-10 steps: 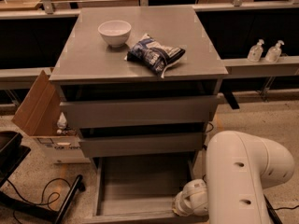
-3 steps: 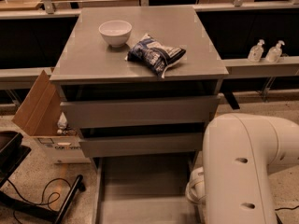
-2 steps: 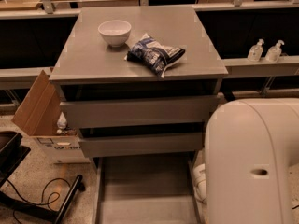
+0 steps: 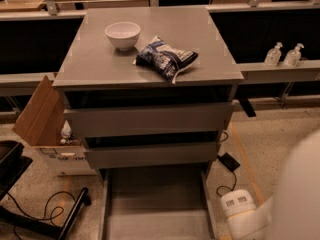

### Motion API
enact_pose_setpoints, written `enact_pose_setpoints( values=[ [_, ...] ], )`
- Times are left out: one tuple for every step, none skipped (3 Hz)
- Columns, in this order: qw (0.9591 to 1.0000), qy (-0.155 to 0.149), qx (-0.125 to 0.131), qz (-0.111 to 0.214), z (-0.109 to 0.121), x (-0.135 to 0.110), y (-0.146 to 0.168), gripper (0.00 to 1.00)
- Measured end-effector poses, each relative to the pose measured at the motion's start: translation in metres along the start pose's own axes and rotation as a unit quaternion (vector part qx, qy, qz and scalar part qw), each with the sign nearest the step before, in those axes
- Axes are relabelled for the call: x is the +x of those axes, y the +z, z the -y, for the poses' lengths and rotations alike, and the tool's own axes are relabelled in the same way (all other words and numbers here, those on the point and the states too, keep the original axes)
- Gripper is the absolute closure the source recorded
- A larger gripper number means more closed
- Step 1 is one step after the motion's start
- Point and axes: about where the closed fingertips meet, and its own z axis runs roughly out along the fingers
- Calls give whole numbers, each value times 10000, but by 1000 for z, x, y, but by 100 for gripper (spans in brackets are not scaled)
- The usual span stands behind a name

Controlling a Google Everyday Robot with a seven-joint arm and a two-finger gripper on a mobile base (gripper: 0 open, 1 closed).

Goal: Open bottom drawer

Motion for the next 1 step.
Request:
enact_pose_setpoints(
  values=[
    [9949, 868, 515, -34, -6, 73, -53, 100]
  ],
)
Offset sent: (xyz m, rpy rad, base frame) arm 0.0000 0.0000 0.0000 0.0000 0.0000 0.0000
